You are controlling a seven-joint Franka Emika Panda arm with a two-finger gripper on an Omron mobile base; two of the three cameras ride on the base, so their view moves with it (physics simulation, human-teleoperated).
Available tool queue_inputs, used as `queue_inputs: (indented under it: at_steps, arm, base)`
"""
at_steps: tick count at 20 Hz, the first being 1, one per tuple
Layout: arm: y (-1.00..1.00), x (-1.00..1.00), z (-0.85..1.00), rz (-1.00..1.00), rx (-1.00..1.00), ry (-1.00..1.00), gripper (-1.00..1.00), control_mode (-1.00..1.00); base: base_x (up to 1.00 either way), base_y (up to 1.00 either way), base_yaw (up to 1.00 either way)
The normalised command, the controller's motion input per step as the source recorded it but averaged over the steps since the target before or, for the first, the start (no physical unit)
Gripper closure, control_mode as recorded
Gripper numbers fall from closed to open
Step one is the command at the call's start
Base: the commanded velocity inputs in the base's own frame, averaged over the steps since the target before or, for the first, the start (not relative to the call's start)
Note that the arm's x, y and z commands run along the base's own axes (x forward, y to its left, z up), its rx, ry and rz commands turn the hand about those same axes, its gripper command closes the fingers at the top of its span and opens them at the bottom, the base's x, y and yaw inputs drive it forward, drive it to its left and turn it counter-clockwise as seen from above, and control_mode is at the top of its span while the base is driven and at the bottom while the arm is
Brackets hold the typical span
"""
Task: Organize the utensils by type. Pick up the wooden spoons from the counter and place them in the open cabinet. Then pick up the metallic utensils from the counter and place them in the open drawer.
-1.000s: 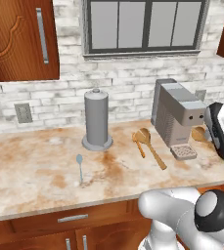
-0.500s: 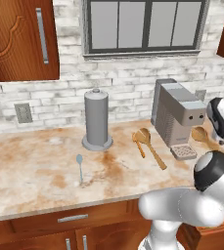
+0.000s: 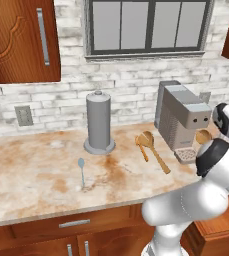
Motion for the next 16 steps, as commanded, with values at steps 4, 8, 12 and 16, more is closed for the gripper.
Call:
queue_inputs:
  at_steps: [4, 8, 12, 16]
  arm:
    - [-0.1, 0.19, -0.32, 0.0, 0.0, 0.03, -1.0, -1.0]
    - [-0.22, 0.19, -0.2, 0.0, 0.0, 0.12, -1.0, -1.0]
    - [-0.2, 0.16, -0.29, 0.0, 0.0, 0.04, -1.0, -1.0]
    - [-0.18, 0.09, -0.32, 0.0, 0.0, 0.0, -1.0, -1.0]
  base:
    - [0.0, 0.0, 0.0]
    - [0.0, 0.0, 0.0]
    - [0.0, 0.0, 0.0]
    - [0.0, 0.0, 0.0]
